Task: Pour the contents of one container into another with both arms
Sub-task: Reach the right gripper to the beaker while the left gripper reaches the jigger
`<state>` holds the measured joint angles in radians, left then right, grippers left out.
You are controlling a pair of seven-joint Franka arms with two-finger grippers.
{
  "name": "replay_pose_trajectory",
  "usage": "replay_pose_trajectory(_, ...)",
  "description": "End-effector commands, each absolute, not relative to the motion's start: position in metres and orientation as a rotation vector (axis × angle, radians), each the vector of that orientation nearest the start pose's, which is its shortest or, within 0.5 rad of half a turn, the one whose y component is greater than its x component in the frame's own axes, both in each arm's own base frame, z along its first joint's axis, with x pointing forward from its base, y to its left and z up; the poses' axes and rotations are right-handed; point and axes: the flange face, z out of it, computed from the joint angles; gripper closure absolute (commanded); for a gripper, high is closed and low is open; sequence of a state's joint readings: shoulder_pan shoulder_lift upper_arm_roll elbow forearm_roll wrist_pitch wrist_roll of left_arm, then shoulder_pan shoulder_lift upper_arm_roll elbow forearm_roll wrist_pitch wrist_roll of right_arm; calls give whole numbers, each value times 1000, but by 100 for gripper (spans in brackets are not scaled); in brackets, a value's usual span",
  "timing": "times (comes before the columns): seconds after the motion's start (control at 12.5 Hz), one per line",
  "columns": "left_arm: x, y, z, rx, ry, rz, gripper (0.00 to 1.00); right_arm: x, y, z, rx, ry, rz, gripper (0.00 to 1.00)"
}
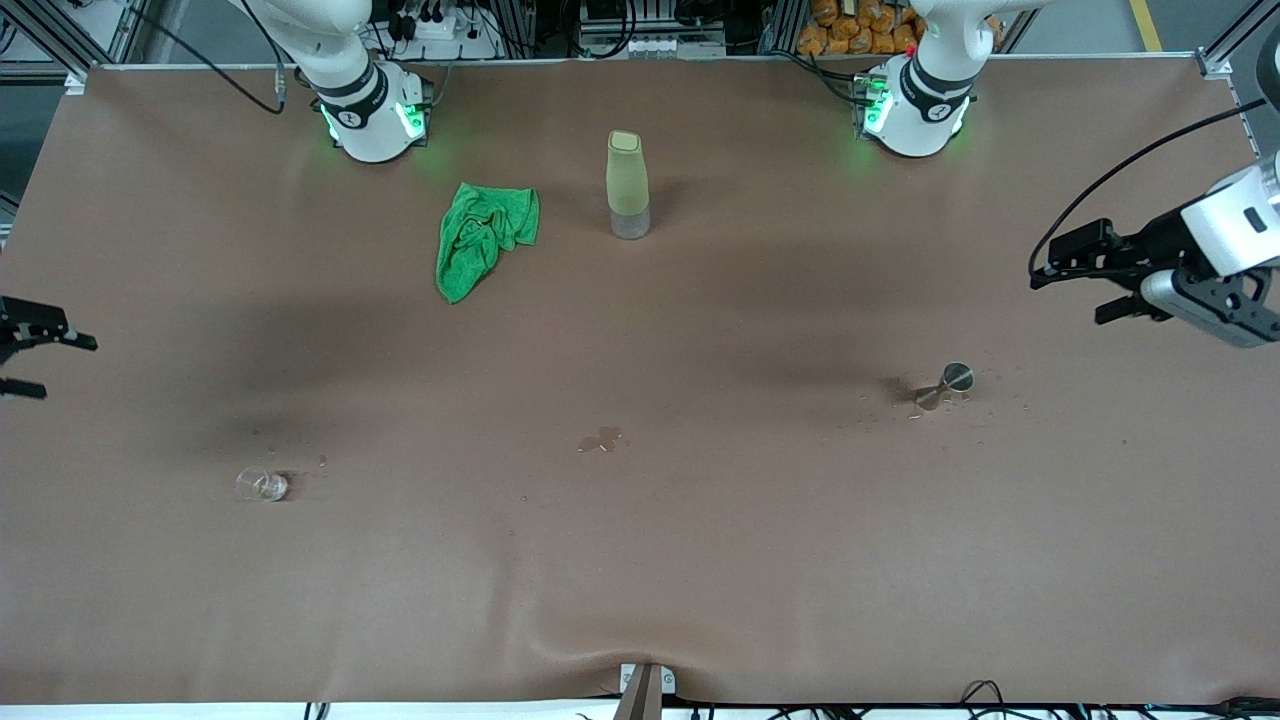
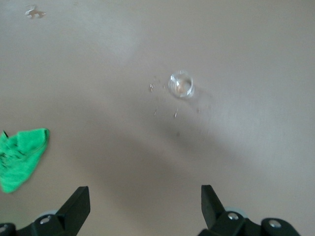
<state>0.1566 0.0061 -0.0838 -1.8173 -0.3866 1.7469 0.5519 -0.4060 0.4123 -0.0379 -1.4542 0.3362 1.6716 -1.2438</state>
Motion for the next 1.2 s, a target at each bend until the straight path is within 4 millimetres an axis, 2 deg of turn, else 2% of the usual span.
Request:
replay_pose_trajectory(0.0,572,49,471,-3592,964,-147,0,626,-272,396,-2425,-1208,-319,0)
replay_pose_trajectory(0.16,577,67,438,-3601,1213,-228,0,630,-283,351,-2303,-1263,-444,0)
replay_pose_trajectory(0.48,580,89,400,-3474,1612,-403,0,633,-290,255,-2060,-1262,-758,0)
replay_pose_trajectory(0.64,571,92,383,-3419,1769,-492,0,629,-300,207,-1991,-1231,-948,0)
replay_pose_trajectory(0.72,565,98,365,-3404,1845,-567,0,629,-296,183,-1948,-1215,-1027,0)
replay_pose_trajectory(0.88,562,112,330,-3333,2000,-755,0,624,-294,152,-1917,-1199,-1070,0)
replay_pose_trajectory(1.12,555,134,303,-3244,2125,-866,0,618,-292,125,-1866,-1251,-1143,0)
